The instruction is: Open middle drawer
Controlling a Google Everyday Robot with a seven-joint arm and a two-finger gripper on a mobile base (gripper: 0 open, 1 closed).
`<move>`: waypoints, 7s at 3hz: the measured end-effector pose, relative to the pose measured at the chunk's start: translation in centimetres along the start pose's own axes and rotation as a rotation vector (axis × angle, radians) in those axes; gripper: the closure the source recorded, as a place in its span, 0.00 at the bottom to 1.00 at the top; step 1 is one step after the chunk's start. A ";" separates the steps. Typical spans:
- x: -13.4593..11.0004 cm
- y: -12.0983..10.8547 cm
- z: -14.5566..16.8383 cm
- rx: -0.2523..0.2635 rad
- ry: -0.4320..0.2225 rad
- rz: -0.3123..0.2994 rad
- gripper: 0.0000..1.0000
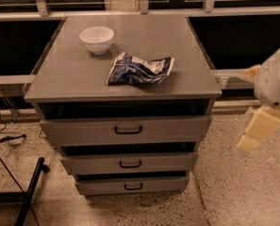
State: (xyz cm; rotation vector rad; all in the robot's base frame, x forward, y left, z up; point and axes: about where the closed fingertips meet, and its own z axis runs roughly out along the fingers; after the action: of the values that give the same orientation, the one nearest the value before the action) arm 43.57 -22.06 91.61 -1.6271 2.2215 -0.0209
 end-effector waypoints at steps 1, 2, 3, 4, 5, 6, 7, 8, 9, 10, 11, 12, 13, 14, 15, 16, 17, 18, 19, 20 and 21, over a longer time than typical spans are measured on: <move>1.1 0.8 3.1 0.009 -0.047 0.009 0.00; 1.9 2.4 7.7 0.003 -0.137 0.003 0.00; 2.6 4.2 13.9 -0.061 -0.195 0.009 0.00; 2.8 4.3 14.7 -0.068 -0.203 0.017 0.00; 2.8 4.4 15.0 -0.071 -0.209 0.024 0.00; 2.6 6.2 19.3 -0.107 -0.278 0.090 0.00; 2.0 7.2 22.3 -0.107 -0.322 0.123 0.00; 1.2 8.1 25.8 -0.095 -0.353 0.138 0.00; 0.3 8.5 29.0 -0.072 -0.338 0.104 0.00; -0.1 9.3 33.9 -0.082 -0.250 -0.008 0.00; -1.5 9.8 37.4 -0.112 -0.177 -0.145 0.00; -1.5 9.8 37.4 -0.112 -0.177 -0.145 0.00; -0.6 9.5 39.6 -0.124 -0.175 -0.160 0.00; -0.1 8.8 42.1 -0.136 -0.185 -0.189 0.00; 0.1 8.0 44.1 -0.126 -0.214 -0.208 0.00; 0.0 6.9 45.4 -0.103 -0.267 -0.214 0.00; -0.2 5.7 46.4 -0.082 -0.323 -0.217 0.00; -0.8 4.8 47.5 -0.080 -0.343 -0.227 0.00; -2.4 3.1 50.5 -0.116 -0.310 -0.267 0.00; -2.6 2.7 51.5 -0.125 -0.307 -0.267 0.00; -2.5 2.7 52.3 -0.139 -0.291 -0.264 0.00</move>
Offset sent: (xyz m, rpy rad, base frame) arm 0.0008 0.0154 -0.1477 0.2497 -0.1100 0.0734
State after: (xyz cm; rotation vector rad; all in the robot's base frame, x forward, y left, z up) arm 58.11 -7.81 43.28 -1.8543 1.8163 0.2872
